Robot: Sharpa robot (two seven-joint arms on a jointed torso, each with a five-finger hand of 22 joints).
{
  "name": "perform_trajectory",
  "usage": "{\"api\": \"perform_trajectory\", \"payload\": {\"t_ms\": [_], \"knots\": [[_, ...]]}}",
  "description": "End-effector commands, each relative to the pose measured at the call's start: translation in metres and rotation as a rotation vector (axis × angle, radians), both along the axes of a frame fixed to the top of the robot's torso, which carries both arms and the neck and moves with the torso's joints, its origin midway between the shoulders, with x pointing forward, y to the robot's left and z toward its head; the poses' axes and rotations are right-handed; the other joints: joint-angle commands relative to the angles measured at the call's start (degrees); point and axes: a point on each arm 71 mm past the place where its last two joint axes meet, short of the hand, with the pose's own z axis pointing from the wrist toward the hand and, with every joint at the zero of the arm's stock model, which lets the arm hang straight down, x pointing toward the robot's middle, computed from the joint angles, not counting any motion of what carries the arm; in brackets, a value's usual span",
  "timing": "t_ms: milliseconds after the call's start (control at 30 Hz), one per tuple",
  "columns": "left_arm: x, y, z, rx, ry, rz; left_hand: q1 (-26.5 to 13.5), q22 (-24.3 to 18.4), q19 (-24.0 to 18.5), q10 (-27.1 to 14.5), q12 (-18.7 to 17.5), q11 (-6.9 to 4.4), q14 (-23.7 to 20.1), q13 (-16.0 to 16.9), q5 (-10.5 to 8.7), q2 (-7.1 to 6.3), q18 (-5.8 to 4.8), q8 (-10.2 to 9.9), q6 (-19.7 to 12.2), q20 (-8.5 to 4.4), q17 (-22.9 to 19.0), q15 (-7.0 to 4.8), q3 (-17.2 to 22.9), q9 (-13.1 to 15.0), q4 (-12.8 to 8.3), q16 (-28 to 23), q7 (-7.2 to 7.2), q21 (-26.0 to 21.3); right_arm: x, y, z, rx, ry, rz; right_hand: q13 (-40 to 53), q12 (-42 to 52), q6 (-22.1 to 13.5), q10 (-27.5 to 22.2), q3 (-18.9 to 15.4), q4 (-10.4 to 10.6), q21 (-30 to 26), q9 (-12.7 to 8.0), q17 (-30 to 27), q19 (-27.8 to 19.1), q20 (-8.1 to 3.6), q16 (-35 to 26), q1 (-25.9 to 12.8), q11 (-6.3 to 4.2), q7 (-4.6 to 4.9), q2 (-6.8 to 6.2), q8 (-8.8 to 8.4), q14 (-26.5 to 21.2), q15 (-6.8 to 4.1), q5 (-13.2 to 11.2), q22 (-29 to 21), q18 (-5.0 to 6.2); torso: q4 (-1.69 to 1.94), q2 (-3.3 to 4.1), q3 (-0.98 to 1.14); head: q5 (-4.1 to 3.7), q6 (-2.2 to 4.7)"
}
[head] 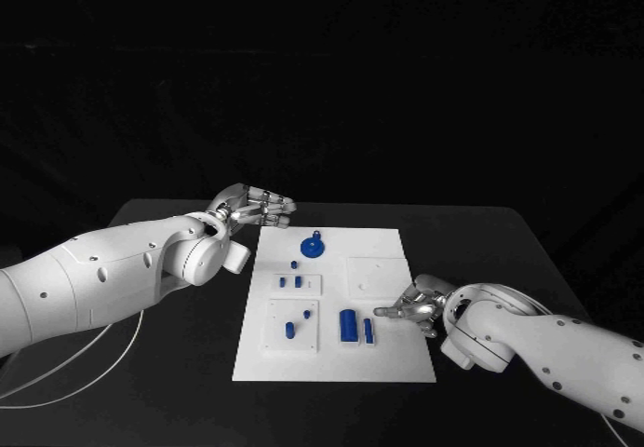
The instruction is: Assemble the parts on the task board
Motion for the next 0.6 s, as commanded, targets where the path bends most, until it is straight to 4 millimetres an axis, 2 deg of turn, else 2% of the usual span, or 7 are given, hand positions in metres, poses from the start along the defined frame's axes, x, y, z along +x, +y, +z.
{"api": "perform_trajectory", "payload": {"t_ms": [33,67,167,333,467,533,600], "knots": [[0.002,0.001,0.001,-0.025,-0.008,0.009,-0.1,-0.1,0.0,0.0,0.1,-0.02,-0.1,0.1,-0.16,0.25,-0.49,-0.1,0.1,0.23,0.0,0.12,-0.1,0.0,0.0,-0.4,0.16,0.3,0.014,-0.006,0.012,0.172,-0.087,-0.025,-0.6,-0.6,-0.6,-0.7,-7.1,-0.6,-0.9,0.2,-0.5,2.4,0.26,-0.7,1.6,-0.05,0.03,2.36,0.24,-0.3,0.14,7.4,4.5,0.71,-0.18,-0.2,-0.1,-0.54,1.22],[0.003,0.002,0.001,-0.031,-0.006,0.017,0.0,-0.1,0.0,0.2,0.1,-0.1,-0.1,0.1,-0.09,0.32,-0.49,-0.1,0.2,0.21,0.0,0.09,0.0,0.0,0.0,-0.3,0.12,0.3,0.02,-0.01,0.016,0.204,-0.105,-0.034,-1.3,-1.5,-0.7,-1.1,-10.8,-2.7,-2.1,0.2,-1.2,2.3,0.35,-1.6,1.7,-0.02,0.14,4.1,0.23,-0.4,0.24,11.7,4.2,0.72,-0.23,-0.35,-0.17,-0.63,1.46],[0.007,0.007,0.001,-0.046,-0.007,0.041,0.4,-0.1,0.0,1.3,0.1,-0.46,0.7,0.0,0.0,0.63,-0.59,-0.1,0.4,0.05,0.1,-0.22,0.3,0.0,-0.1,-0.3,-0.02,0.4,0.04,-0.023,0.027,0.305,-0.177,-0.05,-1.7,-1.3,-0.8,-1.2,-16.6,-7.8,-2.8,0.2,-1.1,2.3,0.43,-1.9,2.4,0.06,0.18,8.44,0.16,-0.3,0.18,12.0,4.1,0.94,-0.36,-0.86,-0.27,-0.89,2.58],[0.015,0.016,0.002,-0.065,-0.014,0.084,0.9,-0.1,-0.1,2.1,0.0,-0.88,0.6,0.0,0.02,0.93,-0.93,-0.1,1.0,-0.2,-0.2,-0.49,0.9,0.0,-0.1,-0.4,-0.31,0.4,0.076,-0.045,0.041,0.482,-0.262,-0.112,-13.2,-16.1,-1.4,-7.9,-17.4,-12.7,-25.7,0.0,-7.9,-2.0,1.2,-11.7,5.4,0.64,0.34,11.67,0.2,-3.7,1.01,12.2,-4.3,1.73,-0.46,-2.02,-0.49,-1.3,4.09],[0.023,0.026,0.004,-0.085,-0.023,0.117,1.0,-0.1,-0.4,2.3,0.0,-1.26,-0.1,0.0,-0.07,1.03,-1.01,-0.1,1.2,-0.1,-0.4,-0.78,1.3,0.0,0.1,-0.4,-0.66,0.4,0.103,-0.057,0.045,0.623,-0.301,-0.181,-29.4,-28.0,-3.4,-8.6,-16.9,-16.5,-37.1,-0.4,-17.5,-5.5,3.45,-25.6,7.3,1.99,1.56,13.54,0.26,-6.7,2.93,11.2,-18.0,1.38,-0.77,-2.78,-0.43,-1.03,5.32],[0.027,0.03,0.004,-0.102,-0.025,0.13,1.1,-0.2,-0.6,2.2,0.0,-1.46,-0.8,0.0,-0.15,1.01,-0.93,-0.1,1.2,0.09,-0.5,-0.89,1.4,0.0,0.1,-0.4,-0.91,0.3,0.113,-0.059,0.046,0.692,-0.309,-0.204,-37.9,-37.1,-5.9,-13.6,-15.7,-17.4,-37.9,-0.8,-22.4,-13.5,5.6,-33.6,8.6,4.01,2.88,15.25,0.24,-13.7,5.74,11.4,-24.2,0.41,-0.81,-3.01,-0.3,-1.01,6.15],[0.031,0.033,0.005,-0.119,-0.029,0.141,1.1,-0.3,-0.8,1.1,0.0,-1.51,-2.3,0.0,-0.41,0.87,-0.65,-0.2,0.5,0.5,-0.7,-0.81,1.4,0.0,0.1,-0.4,-1.13,0.1,0.123,-0.058,0.046,0.756,-0.319,-0.213,-54.5,-50.4,-8.0,-13.1,-14.3,-19.1,-37.9,-0.9,-32.3,-23.7,9.88,-45.5,9.1,7.1,4.14,15.99,0.01,-17.7,9.64,10.5,-36.2,0.88,-0.86,-3.23,-0.18,-0.95,6.94]]}}
